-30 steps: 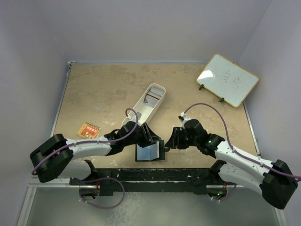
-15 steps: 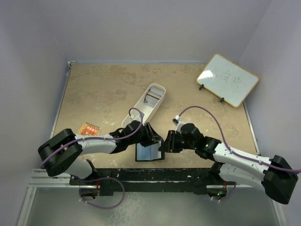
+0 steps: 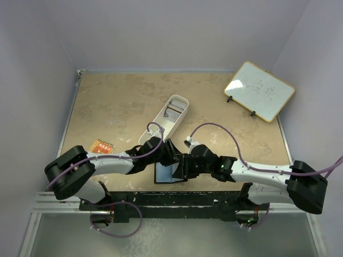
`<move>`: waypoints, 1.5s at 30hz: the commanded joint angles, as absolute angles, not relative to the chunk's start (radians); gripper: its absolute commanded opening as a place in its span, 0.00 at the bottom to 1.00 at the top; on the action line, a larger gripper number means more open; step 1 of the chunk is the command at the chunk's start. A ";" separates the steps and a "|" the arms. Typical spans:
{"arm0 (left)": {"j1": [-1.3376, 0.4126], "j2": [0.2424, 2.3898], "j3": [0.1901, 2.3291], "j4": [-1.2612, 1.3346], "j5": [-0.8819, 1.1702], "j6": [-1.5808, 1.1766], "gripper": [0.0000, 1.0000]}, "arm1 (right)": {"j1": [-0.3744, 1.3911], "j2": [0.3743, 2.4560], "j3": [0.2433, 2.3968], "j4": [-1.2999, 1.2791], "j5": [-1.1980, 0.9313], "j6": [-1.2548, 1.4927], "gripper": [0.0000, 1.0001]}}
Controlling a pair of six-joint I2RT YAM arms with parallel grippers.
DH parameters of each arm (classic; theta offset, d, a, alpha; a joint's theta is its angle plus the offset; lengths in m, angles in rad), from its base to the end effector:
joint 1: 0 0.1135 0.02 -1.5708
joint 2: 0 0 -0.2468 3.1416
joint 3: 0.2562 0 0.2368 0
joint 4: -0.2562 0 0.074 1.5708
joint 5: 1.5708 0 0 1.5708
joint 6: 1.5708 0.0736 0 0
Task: Put the credit cards into the card holder
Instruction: Open the card holder at the center of the board.
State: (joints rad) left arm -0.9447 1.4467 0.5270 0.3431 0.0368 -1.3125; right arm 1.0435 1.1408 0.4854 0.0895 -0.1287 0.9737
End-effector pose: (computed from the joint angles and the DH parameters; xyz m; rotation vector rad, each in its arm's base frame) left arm 0.1734 -0.2444 0.1321 -0.4275 2.4335 -1.2310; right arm 0.1224 0.2289 0.1670 -0.1710 2.4292 1.2151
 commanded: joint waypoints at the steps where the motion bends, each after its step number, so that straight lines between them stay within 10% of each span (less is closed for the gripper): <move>1: -0.950 1.428 0.555 0.351 0.012 -1.283 0.41 | 1.060 1.180 0.532 0.103 -0.040 0.973 0.35; 19: -0.949 1.137 0.564 -0.136 -0.207 -1.207 0.58 | 1.061 1.265 0.474 0.090 0.054 0.958 0.24; 45: -0.949 1.159 0.458 -0.023 -0.157 -1.229 0.63 | 1.060 1.300 0.450 0.116 0.049 0.972 0.22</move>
State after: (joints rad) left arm -0.9451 1.1477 0.4709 -0.1143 -0.1822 -1.2339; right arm 1.0557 1.2892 0.4595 0.0990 0.0277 0.9691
